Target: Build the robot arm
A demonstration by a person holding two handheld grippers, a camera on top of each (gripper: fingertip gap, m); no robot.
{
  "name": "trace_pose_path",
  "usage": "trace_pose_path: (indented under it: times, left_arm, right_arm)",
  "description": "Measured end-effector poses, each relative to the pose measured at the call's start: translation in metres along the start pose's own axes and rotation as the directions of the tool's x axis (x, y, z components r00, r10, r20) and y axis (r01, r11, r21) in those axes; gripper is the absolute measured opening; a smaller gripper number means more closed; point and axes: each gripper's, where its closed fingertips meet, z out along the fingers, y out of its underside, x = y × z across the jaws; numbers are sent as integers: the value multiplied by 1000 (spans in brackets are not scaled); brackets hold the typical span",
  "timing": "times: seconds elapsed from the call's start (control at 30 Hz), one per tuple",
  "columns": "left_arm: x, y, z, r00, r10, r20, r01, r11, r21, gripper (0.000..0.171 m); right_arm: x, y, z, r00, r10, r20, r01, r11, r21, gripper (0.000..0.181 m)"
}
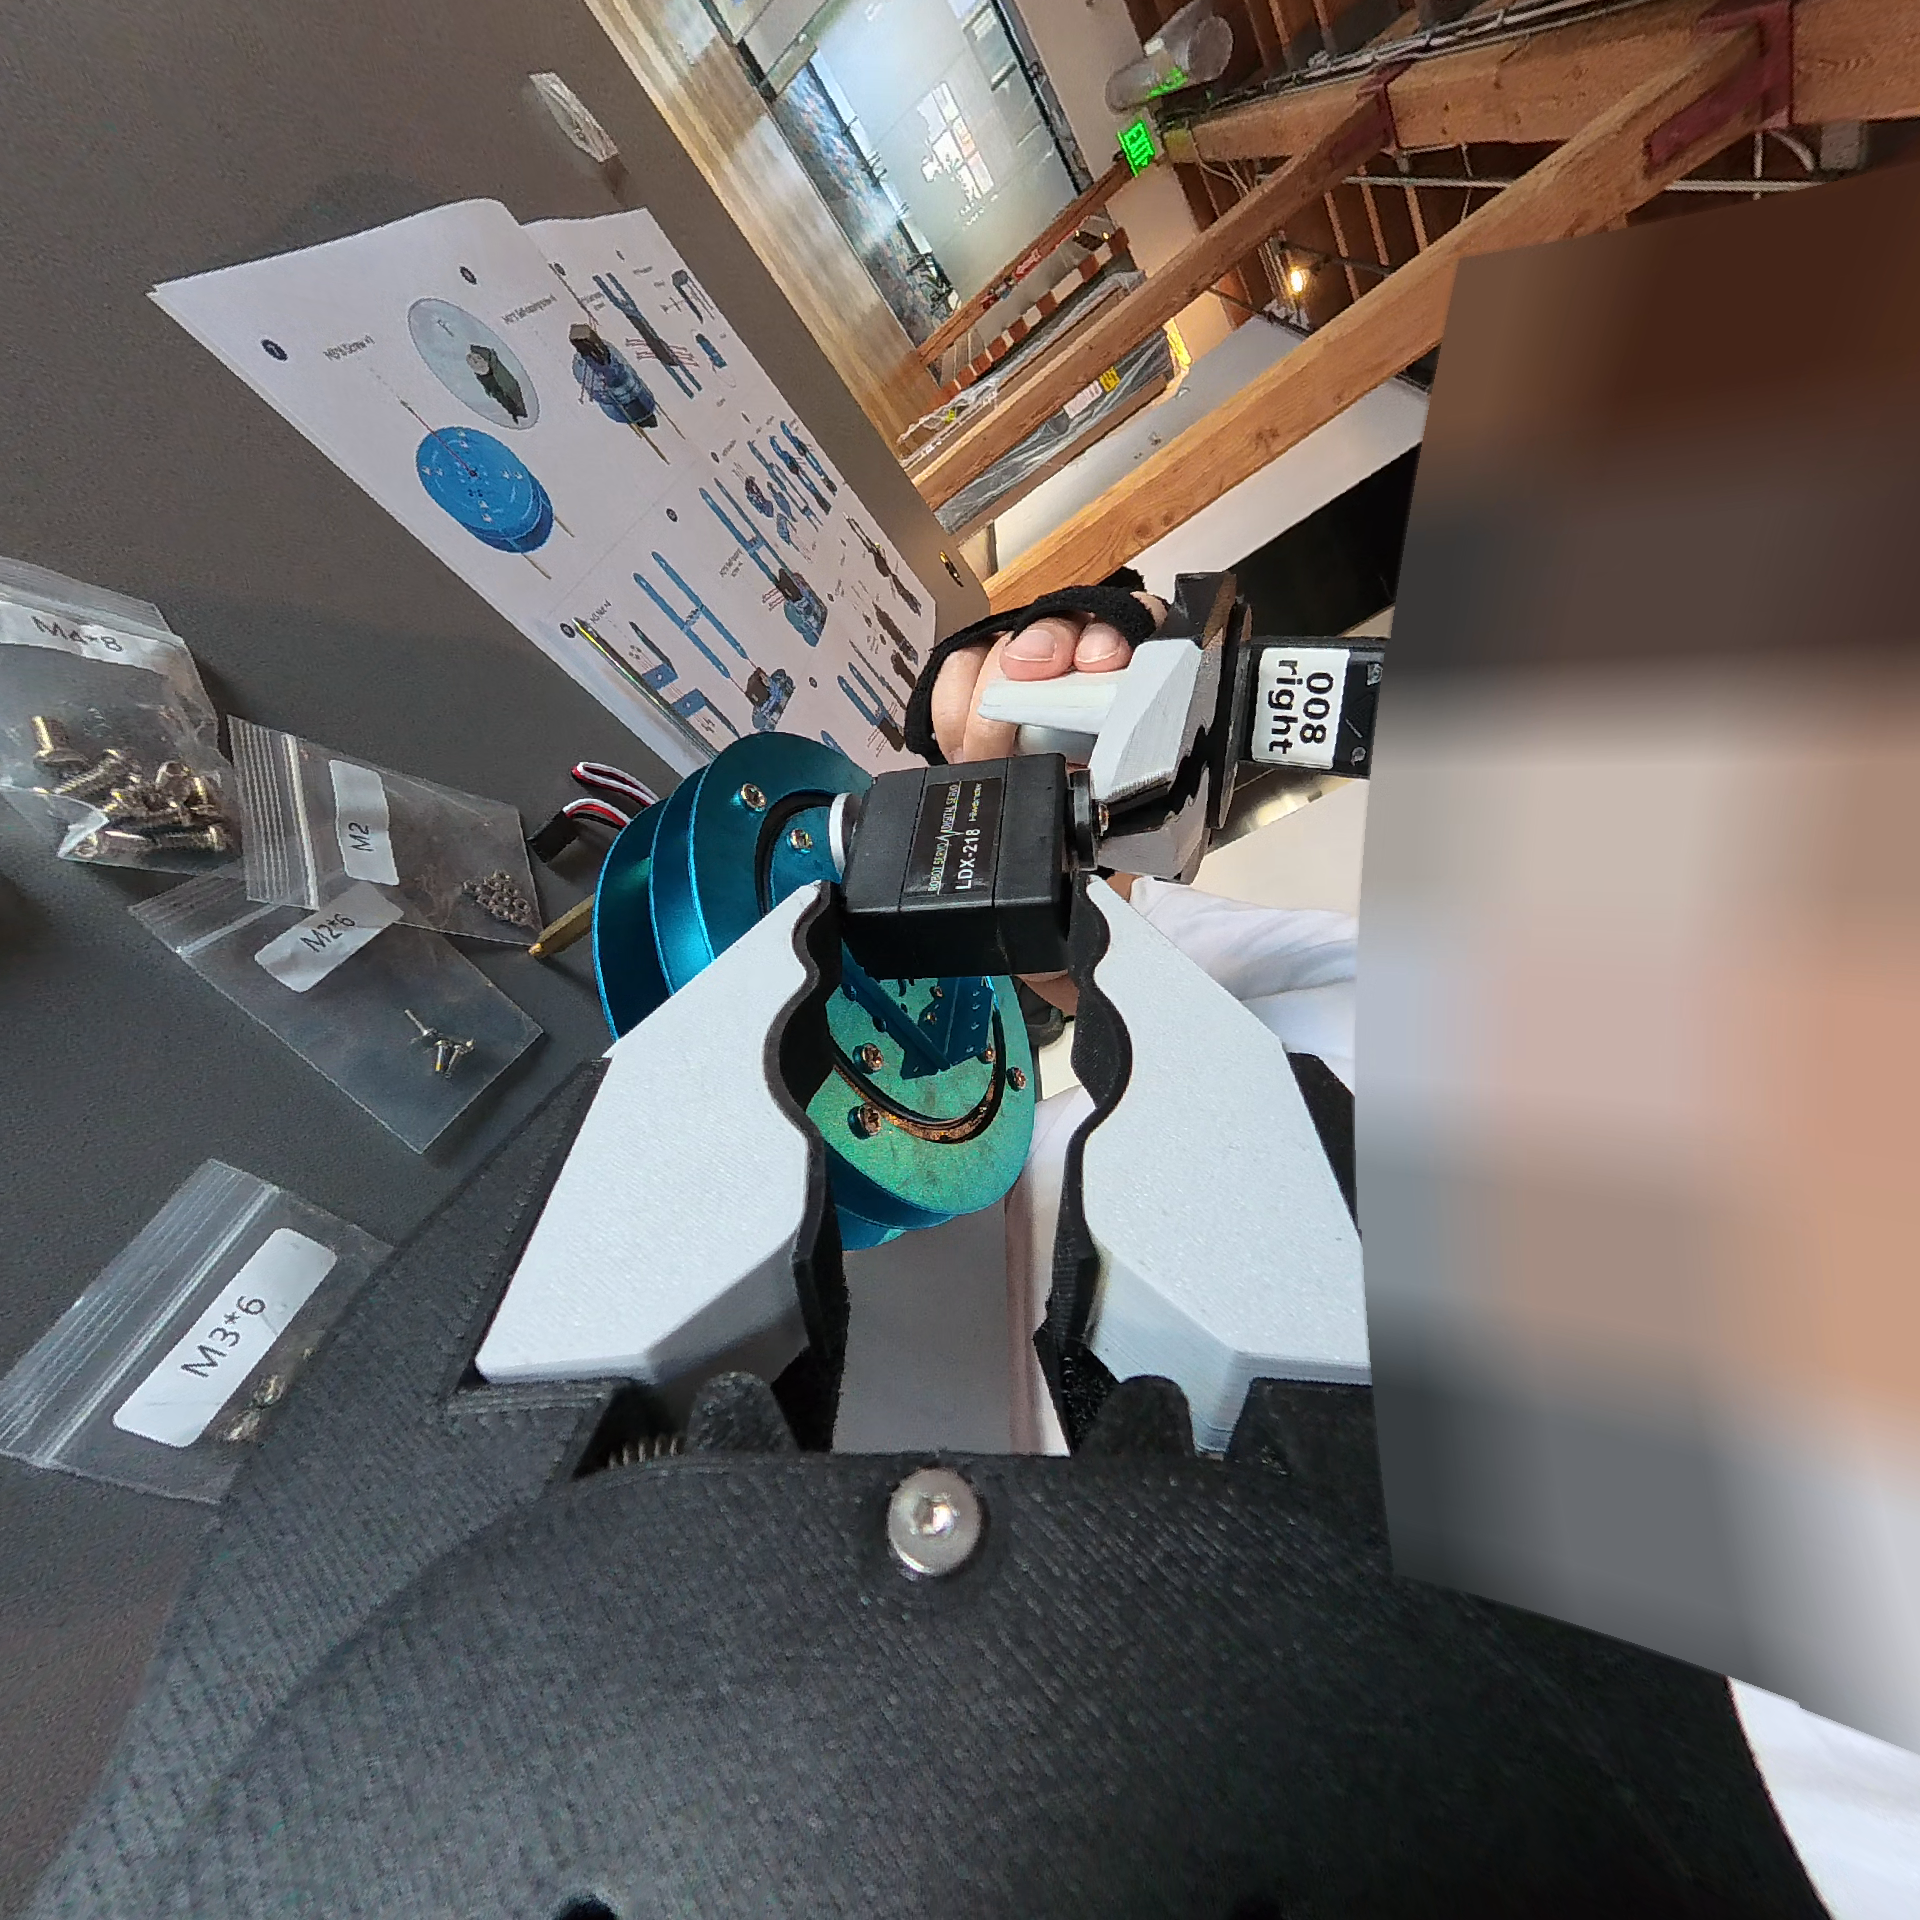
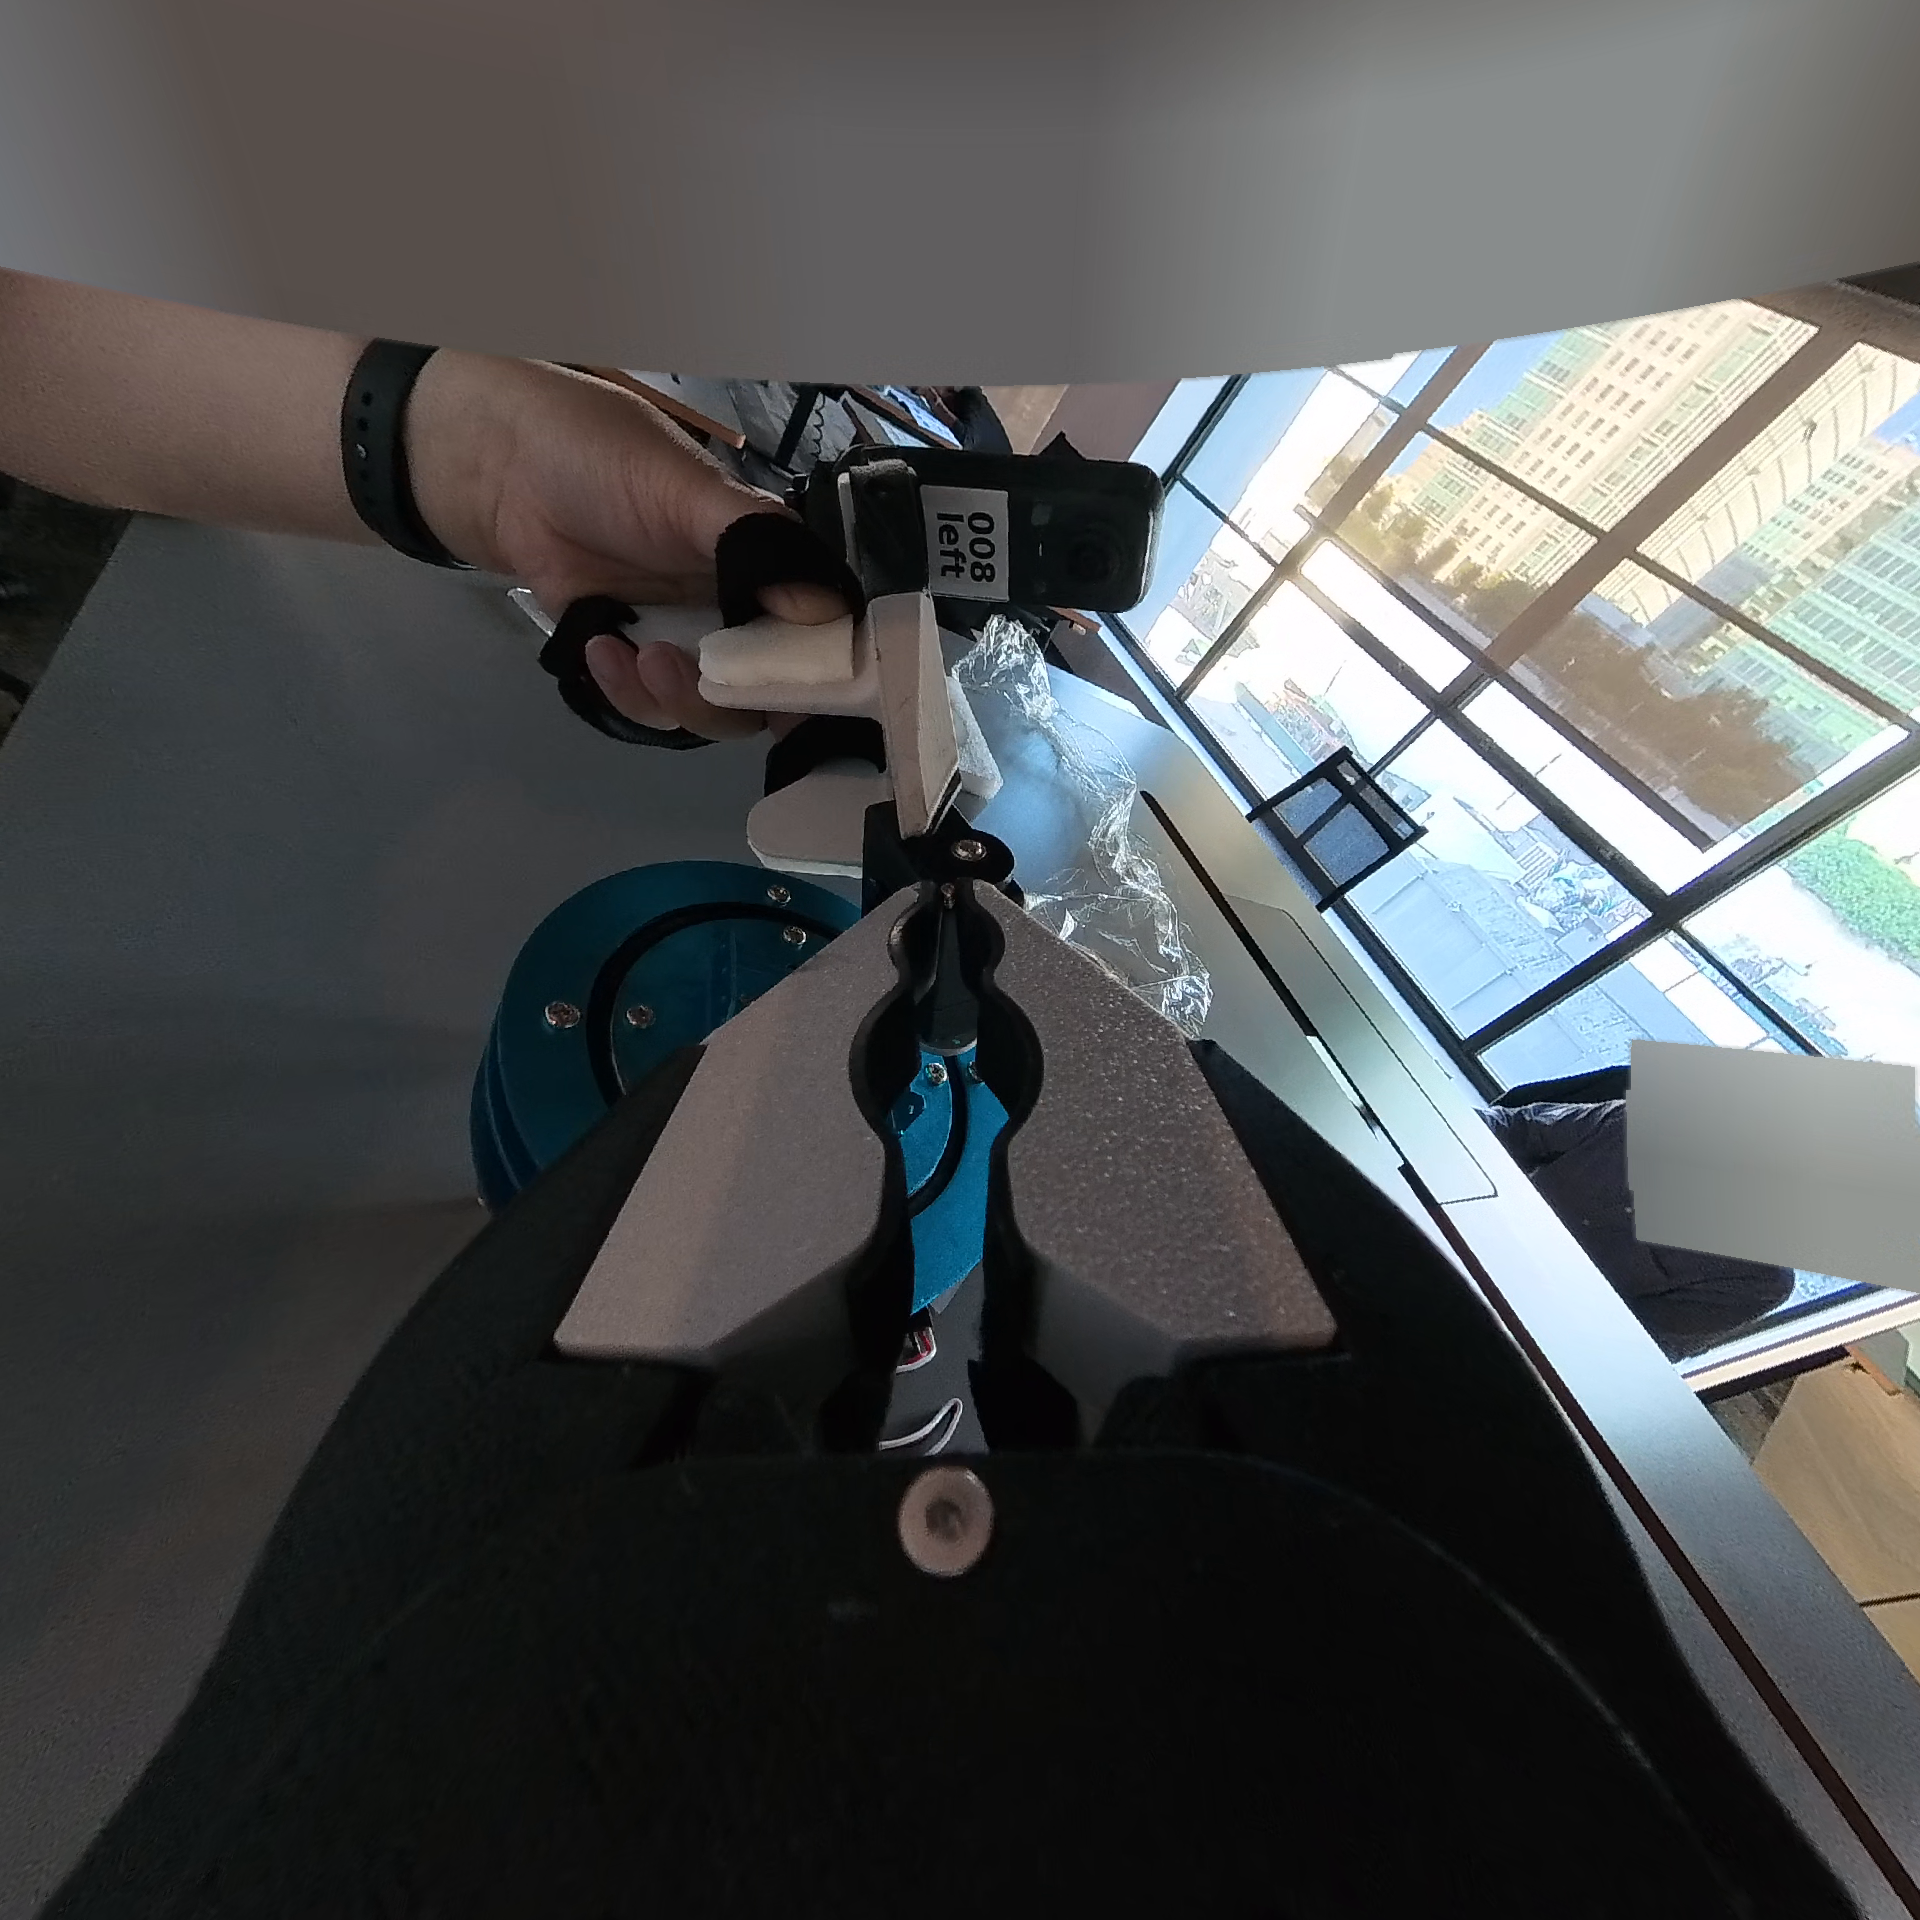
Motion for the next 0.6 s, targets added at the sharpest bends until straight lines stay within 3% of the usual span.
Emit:
trace_pose_path:
  times: [0.4,0.6]
  left_arm:
    - [2,0,0,1000,21,-5,-21,1000,2,42]
    - [9,4,8,961,277,6,-276,959,-56,42]
  right_arm:
    - [-3,-10,-8,999,31,22,-32,998,49,1]
    - [-14,-12,-33,1000,12,-5,-12,1000,24,1]
